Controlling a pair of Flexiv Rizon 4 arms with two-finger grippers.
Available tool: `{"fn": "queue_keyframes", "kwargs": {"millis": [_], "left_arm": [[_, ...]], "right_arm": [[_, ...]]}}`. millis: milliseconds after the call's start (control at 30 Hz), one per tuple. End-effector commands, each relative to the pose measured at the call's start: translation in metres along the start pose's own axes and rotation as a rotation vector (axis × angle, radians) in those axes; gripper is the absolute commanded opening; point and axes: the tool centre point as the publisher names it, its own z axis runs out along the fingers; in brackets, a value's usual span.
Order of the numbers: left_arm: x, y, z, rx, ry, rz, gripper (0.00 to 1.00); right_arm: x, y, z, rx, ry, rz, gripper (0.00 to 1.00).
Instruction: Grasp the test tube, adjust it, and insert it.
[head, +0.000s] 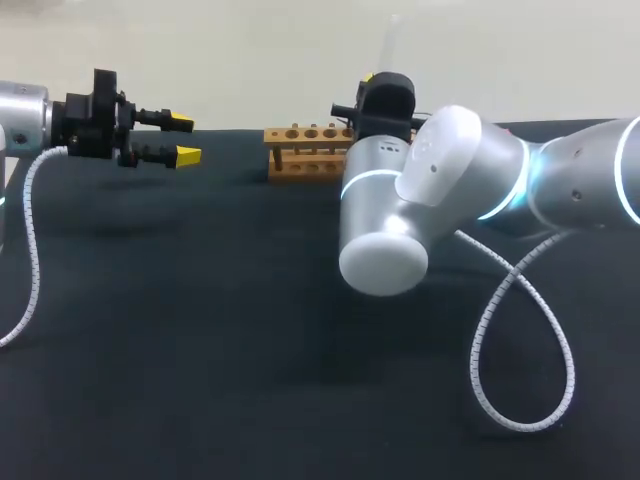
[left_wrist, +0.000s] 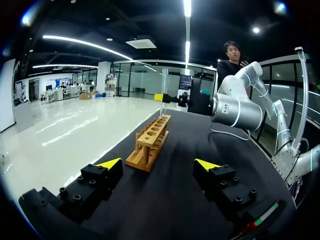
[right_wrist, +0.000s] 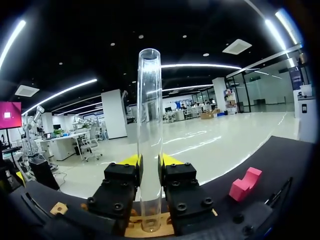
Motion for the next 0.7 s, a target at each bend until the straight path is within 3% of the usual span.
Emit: {"fn": "queue_keyframes", "kwargs": {"millis": [33,700], "left_arm": [[0.001,-0.002,0.000,-0.005,-0.003,0.003,1.00],[0.001,-0.002,0.000,-0.005,-0.003,0.003,1.00]], "right_arm": [[0.008,0.002,0.005,-0.010,0.006,-0.003,0.00],[0.039,-0.001,0.004,0.014,0.055,0.006,0.00]]}}
